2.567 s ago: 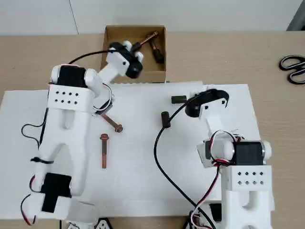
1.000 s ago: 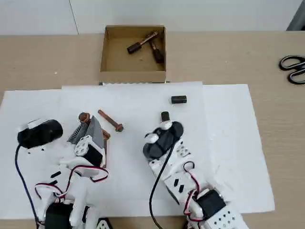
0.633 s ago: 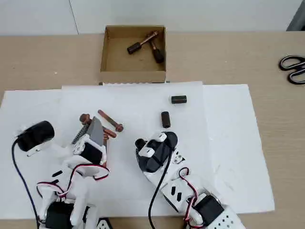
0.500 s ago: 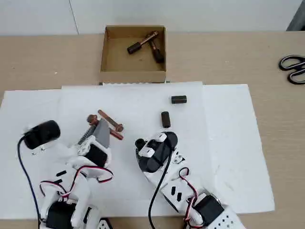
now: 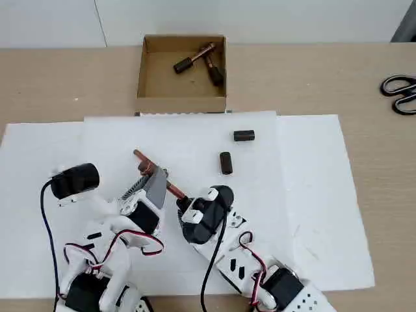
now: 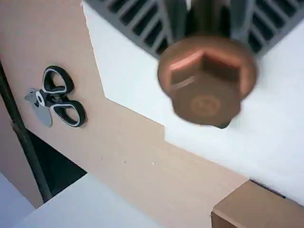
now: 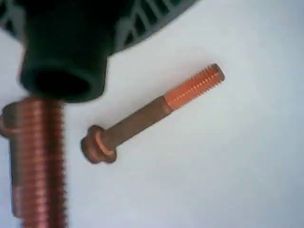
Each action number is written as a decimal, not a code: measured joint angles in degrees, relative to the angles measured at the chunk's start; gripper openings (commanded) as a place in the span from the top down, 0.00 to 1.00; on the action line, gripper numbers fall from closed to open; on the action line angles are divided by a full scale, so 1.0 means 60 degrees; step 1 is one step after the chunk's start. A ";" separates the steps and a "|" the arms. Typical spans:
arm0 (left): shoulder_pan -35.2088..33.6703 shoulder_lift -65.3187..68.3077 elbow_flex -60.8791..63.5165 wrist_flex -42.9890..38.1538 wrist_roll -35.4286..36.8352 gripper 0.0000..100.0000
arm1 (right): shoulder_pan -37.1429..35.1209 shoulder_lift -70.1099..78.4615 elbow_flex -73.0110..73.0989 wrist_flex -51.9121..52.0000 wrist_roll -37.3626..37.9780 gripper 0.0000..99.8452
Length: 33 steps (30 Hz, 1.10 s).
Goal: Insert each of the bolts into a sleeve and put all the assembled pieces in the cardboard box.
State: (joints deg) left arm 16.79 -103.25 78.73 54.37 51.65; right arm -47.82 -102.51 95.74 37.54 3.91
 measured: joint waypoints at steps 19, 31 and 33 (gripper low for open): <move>0.0718 -0.0029 0.0059 0.0000 -0.1040 0.99 | 0.0000 0.0015 0.0000 0.0000 0.0527 1.00; 0.0733 -0.0044 0.0059 0.0088 -0.1363 0.99 | 0.0000 0.0029 0.0000 0.0000 0.0527 1.00; 0.0733 -0.0044 0.0059 0.0088 -0.1363 0.99 | 0.0000 0.0029 0.0000 0.0000 0.0527 1.00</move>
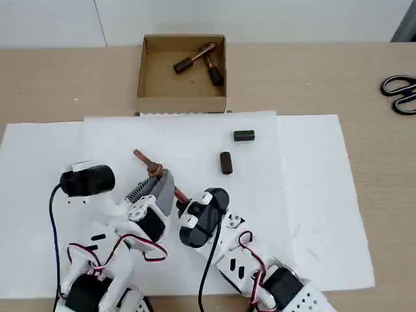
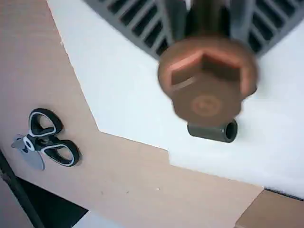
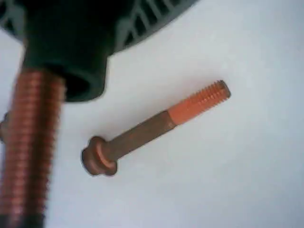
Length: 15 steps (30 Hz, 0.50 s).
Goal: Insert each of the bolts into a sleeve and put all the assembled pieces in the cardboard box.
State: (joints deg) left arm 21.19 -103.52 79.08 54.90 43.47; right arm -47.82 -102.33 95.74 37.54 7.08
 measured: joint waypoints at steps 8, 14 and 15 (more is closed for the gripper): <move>-0.0264 0.0044 0.0044 0.0088 -0.0308 0.99 | 0.0000 -0.0015 0.0000 0.0000 0.0000 1.00; -0.0308 0.0029 0.0029 0.0088 -0.0322 0.99 | -0.0015 -0.0015 0.0000 0.0000 0.0000 1.00; -0.0308 0.0029 0.0029 0.0088 -0.0337 0.99 | -0.0015 -0.0015 0.0000 0.0000 0.0000 1.00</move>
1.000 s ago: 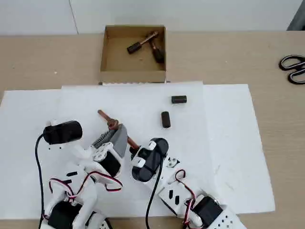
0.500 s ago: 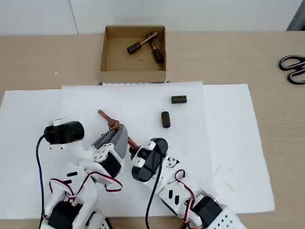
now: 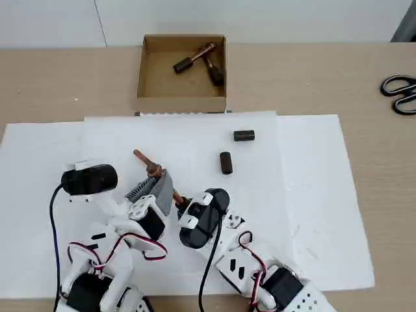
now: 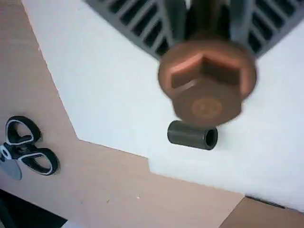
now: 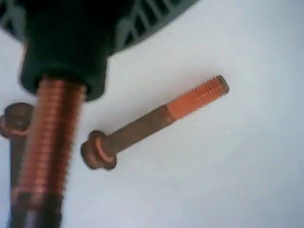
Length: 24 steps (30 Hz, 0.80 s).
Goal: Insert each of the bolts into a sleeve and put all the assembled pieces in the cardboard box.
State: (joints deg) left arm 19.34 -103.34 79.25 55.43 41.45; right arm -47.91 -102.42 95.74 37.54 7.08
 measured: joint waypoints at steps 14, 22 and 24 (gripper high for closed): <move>0.1436 0.0000 0.0059 0.1714 -0.0044 0.99 | -0.0029 -0.0015 0.0000 0.0000 0.0029 1.00; 0.1919 -0.0103 0.0894 0.1231 -0.0220 0.99 | 0.0029 0.0088 0.0000 0.0000 0.0029 1.00; 0.1919 -0.0103 0.0967 0.1070 -0.0220 0.99 | 0.0044 0.0088 0.0000 -0.0015 0.0029 1.00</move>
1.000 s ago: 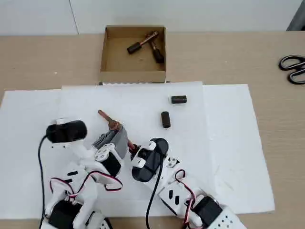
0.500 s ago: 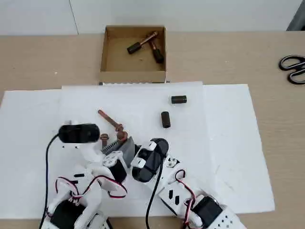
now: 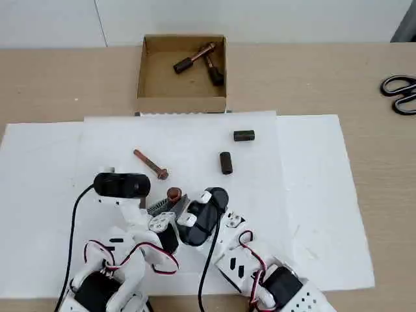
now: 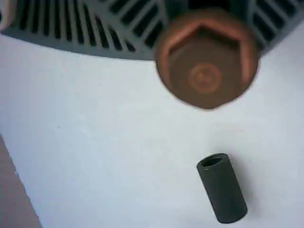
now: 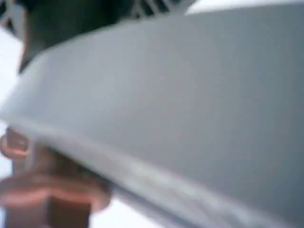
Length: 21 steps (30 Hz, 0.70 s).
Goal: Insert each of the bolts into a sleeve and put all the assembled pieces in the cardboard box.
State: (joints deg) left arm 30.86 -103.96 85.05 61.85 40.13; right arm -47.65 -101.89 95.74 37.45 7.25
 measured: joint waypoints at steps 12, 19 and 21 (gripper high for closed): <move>-0.0117 0.0000 0.0088 0.0000 -0.0864 0.74 | 0.0000 0.0000 0.0000 0.0000 0.0000 1.00; -0.1026 0.0059 -0.0147 0.0088 -0.2095 0.74 | -0.0059 -0.0044 0.0000 -0.0352 -0.0015 1.00; -0.1245 0.0103 -0.0220 0.0103 -0.2388 0.74 | -0.0059 -0.0059 0.0000 -0.0410 -0.0015 1.00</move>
State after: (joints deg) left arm 23.38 -103.34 83.74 62.46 25.80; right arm -48.00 -102.24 95.74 34.99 7.16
